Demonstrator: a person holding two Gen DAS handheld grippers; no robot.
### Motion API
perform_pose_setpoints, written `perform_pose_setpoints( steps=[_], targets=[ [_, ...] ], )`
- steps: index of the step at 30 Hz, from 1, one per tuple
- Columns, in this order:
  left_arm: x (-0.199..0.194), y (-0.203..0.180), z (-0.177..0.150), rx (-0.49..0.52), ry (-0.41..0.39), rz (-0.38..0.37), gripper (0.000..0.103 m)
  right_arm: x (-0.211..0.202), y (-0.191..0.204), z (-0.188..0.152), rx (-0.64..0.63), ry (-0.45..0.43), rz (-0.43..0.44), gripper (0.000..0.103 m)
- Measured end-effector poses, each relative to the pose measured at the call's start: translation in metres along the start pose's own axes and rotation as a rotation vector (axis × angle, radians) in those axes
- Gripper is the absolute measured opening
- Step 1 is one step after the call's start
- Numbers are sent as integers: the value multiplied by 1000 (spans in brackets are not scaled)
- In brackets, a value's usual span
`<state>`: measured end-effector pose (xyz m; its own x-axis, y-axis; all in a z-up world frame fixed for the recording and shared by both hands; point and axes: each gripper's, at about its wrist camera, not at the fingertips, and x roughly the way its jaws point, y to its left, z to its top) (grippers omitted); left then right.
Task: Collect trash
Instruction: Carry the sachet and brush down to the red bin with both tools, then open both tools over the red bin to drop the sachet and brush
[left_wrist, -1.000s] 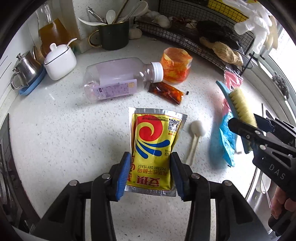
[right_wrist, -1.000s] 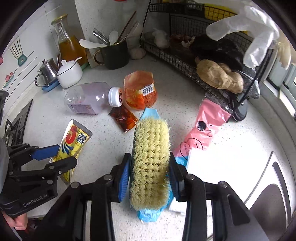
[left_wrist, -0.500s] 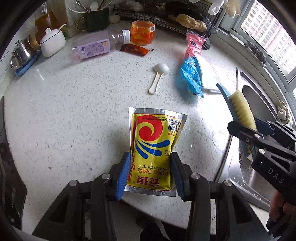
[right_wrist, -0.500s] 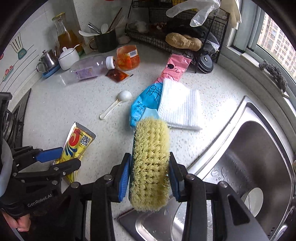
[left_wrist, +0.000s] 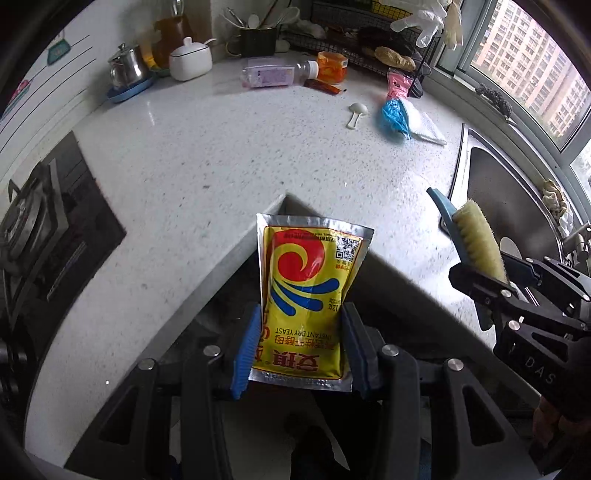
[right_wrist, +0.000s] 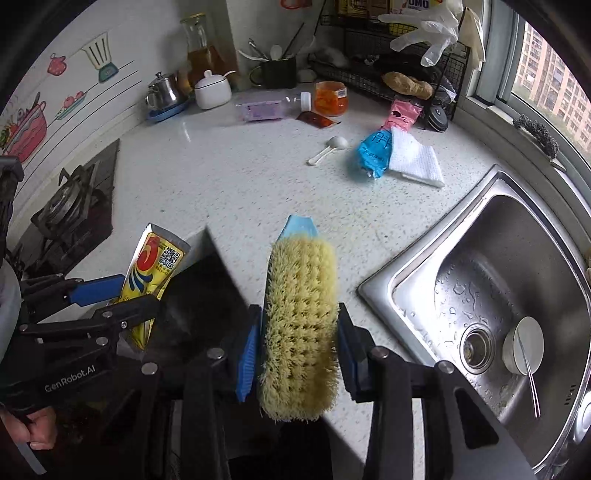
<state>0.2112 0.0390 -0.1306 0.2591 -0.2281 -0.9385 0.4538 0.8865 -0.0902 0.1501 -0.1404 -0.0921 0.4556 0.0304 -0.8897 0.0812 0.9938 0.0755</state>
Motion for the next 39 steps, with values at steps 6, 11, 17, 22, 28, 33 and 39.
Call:
perform_pose_setpoints(
  steps=[6,11,17,22,28,33,39],
  targets=[
    [4,31,-62,-63,43,41,42,14,45,-49,-57,56,66,36],
    [29,52,-104,-122,90,43,42,41,69,-85,-103,126,101,36],
    [95,67,-137,-120,131,50,42,101,76,-124,-144,182,98,36],
    [174,74,-157,-104,159,37,42,173,66,-157,-137,206,86,36],
    [270,80,-167,-91,187,-2,42,254,54,-185,-118,224,66,36],
    [325,73,-171,-54,202,-17,42,307,42,-194,-86,243,41,36],
    [368,70,-166,-13,215,-55,42,343,30,-204,-68,252,27,36]
  ],
)
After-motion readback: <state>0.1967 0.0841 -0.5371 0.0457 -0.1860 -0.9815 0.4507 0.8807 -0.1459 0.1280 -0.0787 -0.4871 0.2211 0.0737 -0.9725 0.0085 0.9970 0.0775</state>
